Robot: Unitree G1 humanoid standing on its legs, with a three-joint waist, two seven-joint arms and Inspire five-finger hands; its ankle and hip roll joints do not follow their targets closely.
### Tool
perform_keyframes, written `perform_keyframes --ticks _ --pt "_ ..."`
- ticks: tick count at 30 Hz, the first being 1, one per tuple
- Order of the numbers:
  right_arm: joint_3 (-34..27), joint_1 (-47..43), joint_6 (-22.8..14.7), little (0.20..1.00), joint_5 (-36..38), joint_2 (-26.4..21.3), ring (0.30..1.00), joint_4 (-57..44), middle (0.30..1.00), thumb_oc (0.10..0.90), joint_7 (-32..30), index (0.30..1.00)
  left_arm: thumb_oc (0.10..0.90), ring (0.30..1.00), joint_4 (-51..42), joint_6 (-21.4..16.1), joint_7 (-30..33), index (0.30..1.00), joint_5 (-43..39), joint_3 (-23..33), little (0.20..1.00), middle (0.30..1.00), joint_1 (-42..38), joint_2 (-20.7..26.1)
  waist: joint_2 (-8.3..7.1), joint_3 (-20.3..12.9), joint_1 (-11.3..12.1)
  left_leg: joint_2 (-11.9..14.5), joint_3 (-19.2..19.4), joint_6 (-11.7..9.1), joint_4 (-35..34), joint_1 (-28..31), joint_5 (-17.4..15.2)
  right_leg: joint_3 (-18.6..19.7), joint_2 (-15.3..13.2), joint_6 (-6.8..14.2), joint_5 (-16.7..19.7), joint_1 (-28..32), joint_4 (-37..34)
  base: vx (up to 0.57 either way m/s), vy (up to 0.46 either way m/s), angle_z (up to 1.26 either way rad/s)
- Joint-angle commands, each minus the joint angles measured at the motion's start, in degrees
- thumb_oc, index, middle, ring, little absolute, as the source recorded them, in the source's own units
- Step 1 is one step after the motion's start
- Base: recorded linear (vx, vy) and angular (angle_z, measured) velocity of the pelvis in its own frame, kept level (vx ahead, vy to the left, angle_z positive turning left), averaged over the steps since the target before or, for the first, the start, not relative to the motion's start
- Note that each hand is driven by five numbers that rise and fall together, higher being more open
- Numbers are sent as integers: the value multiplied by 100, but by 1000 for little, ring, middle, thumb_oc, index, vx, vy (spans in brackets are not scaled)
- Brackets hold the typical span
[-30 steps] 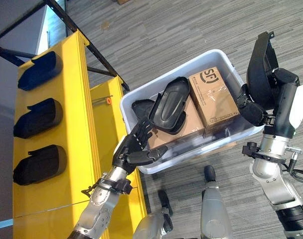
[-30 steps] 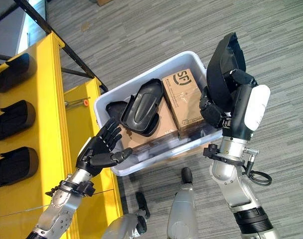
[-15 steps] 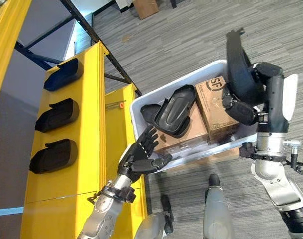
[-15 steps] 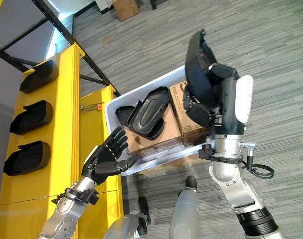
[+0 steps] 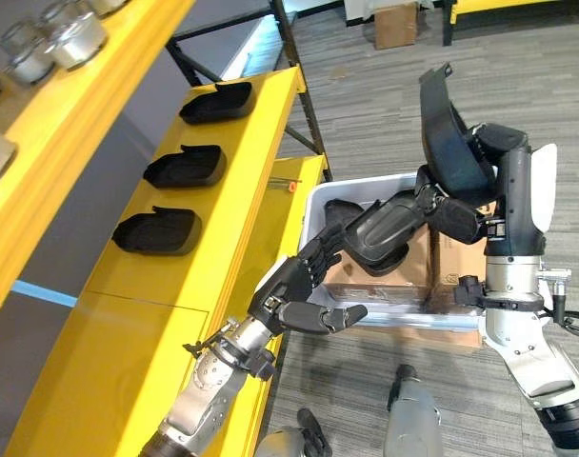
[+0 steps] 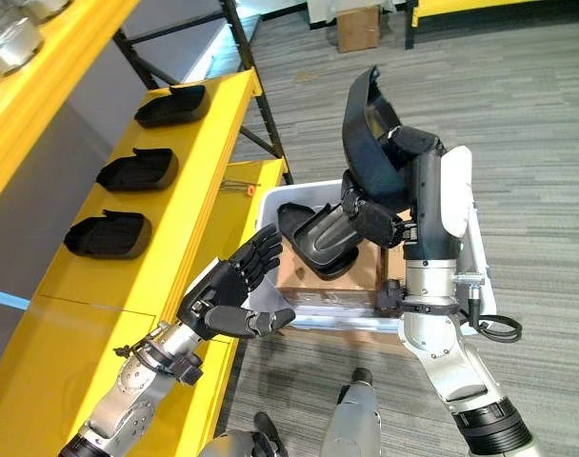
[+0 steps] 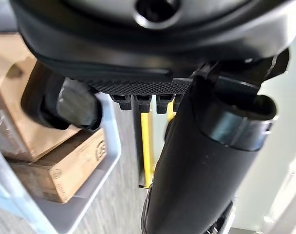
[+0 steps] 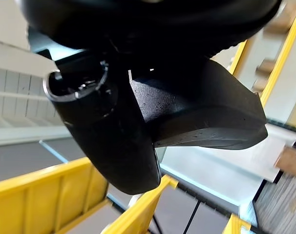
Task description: Move parts from the plastic box to the shelf.
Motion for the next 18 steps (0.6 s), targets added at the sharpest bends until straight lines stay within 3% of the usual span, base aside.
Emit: perform_keyframes --ticks 1,7,12,18 --pt "-25 -781 -655 300 -323 95 300 -690 300 400 -140 300 900 1000 -860 -473 -33 1000 196 58 1000 1000 -109 292 -317 -559 -188 11 128 -288 -235 692 -111 -8 790 -96 -457 1374 -1461 -97 193 47" --pt "175 -965 -658 300 -324 83 300 -642 300 400 50 300 900 1000 -998 -270 76 1000 246 -139 1000 1000 -185 380 -431 -639 -64 -185 167 -160 -623 755 -287 -78 786 37 -265 1571 -1796 -74 144 32" --pt "355 -1152 -656 300 -416 115 300 -620 300 400 182 300 900 1000 -1101 -507 -2 1000 403 -219 1000 1000 -119 567 -595 -706 69 -408 152 -8 -878 856 -565 -94 786 203 -2 1738 -2154 -90 131 9" --pt "499 -1281 -650 300 -629 166 300 -569 300 400 217 300 900 1000 -1265 -598 267 1000 649 -129 1000 1000 -58 743 -729 -726 242 -532 89 92 -979 905 -647 -185 801 318 118 1845 -2282 -98 71 14"
